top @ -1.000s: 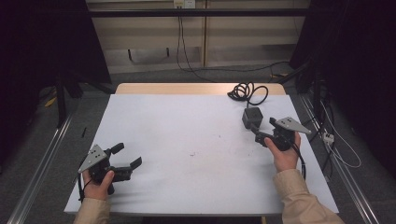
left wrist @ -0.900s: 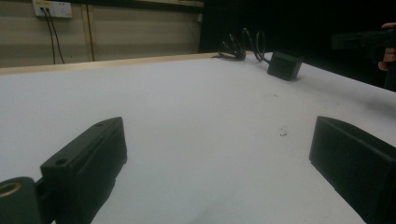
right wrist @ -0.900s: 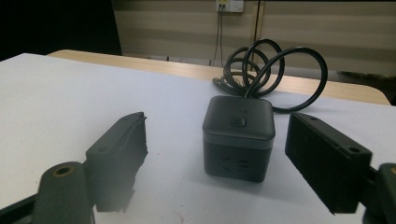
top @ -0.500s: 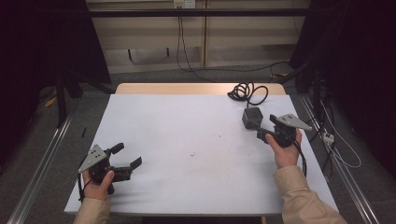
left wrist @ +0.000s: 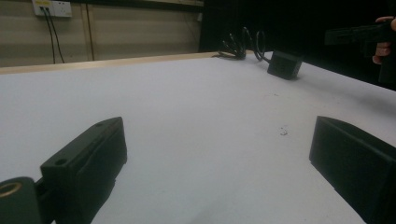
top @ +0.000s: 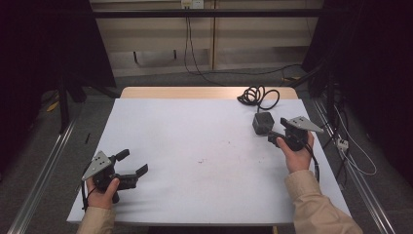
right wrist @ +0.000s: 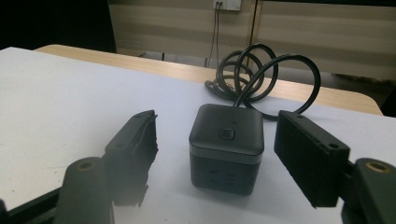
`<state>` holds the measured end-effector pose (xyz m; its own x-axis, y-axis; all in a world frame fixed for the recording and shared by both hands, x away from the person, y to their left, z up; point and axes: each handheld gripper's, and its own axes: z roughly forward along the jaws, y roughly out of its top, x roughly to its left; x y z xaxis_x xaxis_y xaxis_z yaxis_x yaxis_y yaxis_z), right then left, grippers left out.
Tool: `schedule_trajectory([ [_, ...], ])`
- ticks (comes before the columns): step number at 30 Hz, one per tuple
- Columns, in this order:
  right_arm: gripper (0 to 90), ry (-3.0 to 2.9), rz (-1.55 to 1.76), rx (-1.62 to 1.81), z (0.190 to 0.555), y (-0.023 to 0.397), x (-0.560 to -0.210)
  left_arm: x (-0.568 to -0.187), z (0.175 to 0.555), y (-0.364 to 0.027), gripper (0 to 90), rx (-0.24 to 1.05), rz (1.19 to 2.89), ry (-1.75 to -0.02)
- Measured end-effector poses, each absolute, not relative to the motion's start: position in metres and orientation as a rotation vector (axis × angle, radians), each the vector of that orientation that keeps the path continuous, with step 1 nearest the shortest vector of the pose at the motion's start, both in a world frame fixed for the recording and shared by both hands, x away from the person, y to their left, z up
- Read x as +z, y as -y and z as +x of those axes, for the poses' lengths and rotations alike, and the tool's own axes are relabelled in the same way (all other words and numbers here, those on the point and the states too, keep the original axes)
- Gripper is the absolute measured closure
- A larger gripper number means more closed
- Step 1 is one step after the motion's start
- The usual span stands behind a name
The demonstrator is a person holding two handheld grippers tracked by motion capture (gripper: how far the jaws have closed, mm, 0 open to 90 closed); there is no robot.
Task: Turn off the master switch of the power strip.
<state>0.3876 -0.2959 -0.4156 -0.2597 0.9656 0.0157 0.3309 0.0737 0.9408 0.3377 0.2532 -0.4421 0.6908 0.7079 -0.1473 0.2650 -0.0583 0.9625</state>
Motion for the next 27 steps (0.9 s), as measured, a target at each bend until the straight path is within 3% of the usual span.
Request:
schedule_trajectory([
  [27,33.3,-1.684,1.307,1.191,0.406,0.295,-0.418,-0.443,0.338,-0.255,3.8,0.436,1.636,-0.809],
])
